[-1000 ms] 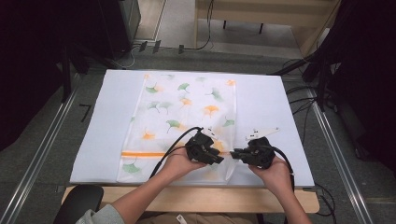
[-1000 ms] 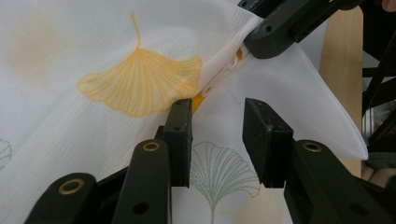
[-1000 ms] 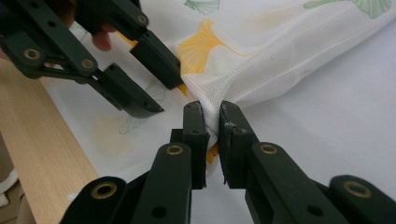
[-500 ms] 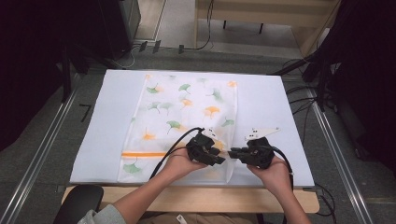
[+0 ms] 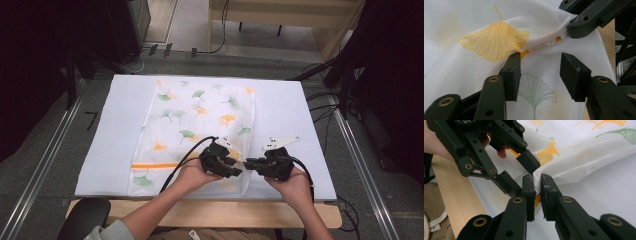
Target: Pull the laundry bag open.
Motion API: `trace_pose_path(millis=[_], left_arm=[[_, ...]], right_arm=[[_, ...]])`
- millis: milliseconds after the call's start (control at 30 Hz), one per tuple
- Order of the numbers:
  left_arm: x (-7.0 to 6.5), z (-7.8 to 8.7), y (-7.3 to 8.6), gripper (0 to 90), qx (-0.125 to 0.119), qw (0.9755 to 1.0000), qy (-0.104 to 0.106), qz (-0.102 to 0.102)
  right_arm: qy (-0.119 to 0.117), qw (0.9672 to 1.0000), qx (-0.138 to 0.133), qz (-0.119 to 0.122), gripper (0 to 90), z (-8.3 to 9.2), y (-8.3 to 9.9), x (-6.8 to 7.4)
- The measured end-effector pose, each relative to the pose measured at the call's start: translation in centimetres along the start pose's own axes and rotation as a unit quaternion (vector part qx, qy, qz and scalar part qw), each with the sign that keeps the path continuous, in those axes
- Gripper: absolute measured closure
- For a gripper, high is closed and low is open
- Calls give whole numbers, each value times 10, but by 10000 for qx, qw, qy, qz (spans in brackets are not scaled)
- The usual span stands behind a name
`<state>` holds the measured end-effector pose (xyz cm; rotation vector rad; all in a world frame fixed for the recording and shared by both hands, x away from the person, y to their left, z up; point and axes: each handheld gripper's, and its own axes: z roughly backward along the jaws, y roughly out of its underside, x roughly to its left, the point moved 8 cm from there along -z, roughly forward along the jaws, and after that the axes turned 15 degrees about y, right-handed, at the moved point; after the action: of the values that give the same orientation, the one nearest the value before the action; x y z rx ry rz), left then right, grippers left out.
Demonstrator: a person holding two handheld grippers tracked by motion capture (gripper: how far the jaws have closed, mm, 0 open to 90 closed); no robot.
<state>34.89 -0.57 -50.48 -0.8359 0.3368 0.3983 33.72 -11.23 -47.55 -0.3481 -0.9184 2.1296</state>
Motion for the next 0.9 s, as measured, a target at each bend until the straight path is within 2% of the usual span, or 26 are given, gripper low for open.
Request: trace_pose_path(millis=[100, 200, 300, 600, 667, 900], left_arm=[[-3, -1, -2, 498, -70, 9999, 67, -48], [-7, -2, -2, 496, -30, 9997, 118, -212], [-8, -3, -2, 508, -10, 9997, 125, -224], [-11, -3, -4, 665, -61, 9995, 266, -167], [-12, -6, -3, 712, -49, 9996, 288, -56], [-9, -7, -5, 745, -124, 9997, 197, -65]], right_arm=[[6, 10000, 36, -21, 845, 0, 1, 0], [29, 10000, 46, -31, 845, 0, 1, -2], [26, 10000, 67, -23, 845, -1, 2, -3], [56, 9999, 99, -30, 845, -2, 3, -4], [53, 10000, 80, -28, 846, -2, 2, -3], [51, 9999, 82, -52, 847, -1, 2, -2]])
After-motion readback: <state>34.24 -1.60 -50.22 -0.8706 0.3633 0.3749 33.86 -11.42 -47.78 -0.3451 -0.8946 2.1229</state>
